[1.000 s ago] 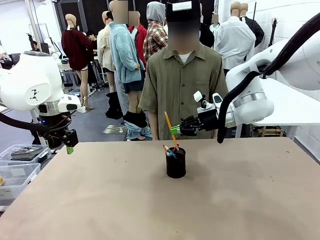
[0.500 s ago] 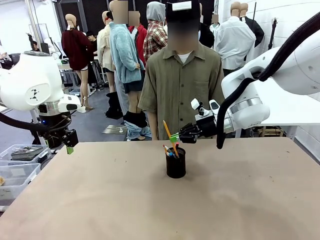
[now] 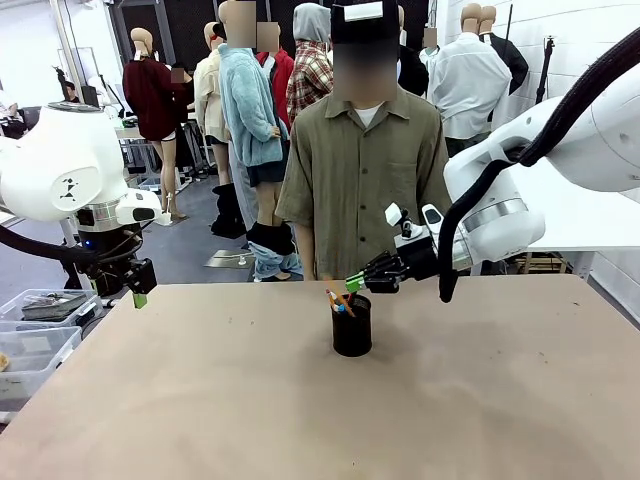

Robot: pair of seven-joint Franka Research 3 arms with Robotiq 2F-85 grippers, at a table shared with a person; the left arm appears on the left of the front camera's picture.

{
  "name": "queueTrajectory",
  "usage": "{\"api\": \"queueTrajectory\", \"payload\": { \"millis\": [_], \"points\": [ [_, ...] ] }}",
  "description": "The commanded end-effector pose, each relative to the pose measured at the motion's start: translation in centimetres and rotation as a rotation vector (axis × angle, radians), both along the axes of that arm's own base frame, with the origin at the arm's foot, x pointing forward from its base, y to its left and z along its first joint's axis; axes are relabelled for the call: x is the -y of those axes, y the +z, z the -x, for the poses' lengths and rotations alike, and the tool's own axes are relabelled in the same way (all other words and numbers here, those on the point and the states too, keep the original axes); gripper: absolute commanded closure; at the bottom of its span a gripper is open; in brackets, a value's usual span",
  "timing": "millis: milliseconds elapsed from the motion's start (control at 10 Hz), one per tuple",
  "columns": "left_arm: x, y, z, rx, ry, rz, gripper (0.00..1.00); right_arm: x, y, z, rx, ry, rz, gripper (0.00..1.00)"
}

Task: Place the pens into the pen holder.
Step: Pick up a writing instrument from the table and place it into the Pen holder.

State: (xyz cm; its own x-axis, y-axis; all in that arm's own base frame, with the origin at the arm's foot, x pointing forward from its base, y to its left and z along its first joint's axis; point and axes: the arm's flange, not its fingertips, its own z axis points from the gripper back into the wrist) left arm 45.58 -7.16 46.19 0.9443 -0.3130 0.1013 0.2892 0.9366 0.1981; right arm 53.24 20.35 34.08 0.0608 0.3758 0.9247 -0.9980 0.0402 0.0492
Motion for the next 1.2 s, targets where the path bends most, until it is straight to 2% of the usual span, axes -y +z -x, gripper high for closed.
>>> {"api": "queueTrajectory", "payload": {
  "millis": [0, 200, 300, 600, 800, 1100],
  "points": [
    [-0.2, 0.1, -0.1, 0.015, -0.011, -0.013, 0.08, 0.4, 0.2, 0.9, -0.001, -0.018, 0.015, 0.34],
    [-0.2, 0.1, -0.1, 0.015, -0.011, -0.013, 0.08, 1.4, 1.0, 1.8, 0.021, -0.037, 0.002, 0.31],
    [-0.2, 0.1, -0.1, 0.015, -0.011, -0.013, 0.08, 2.9, 1.8, 2.6, 0.034, -0.088, 0.024, 0.31],
    [-0.2, 0.1, -0.1, 0.015, -0.011, -0.013, 0.08, 9.0, 5.0, 5.1, 0.037, -0.323, 0.175, 0.31],
    [-0.2, 0.1, -0.1, 0.015, -0.011, -0.013, 0.08, 12.6, 6.7, 6.3, 0.006, -0.457, 0.245, 0.31],
    [-0.2, 0.1, -0.1, 0.015, -0.011, -0.013, 0.08, 14.8, 6.5, 7.7, -0.01, -0.527, 0.243, 0.31]
  ]
}}
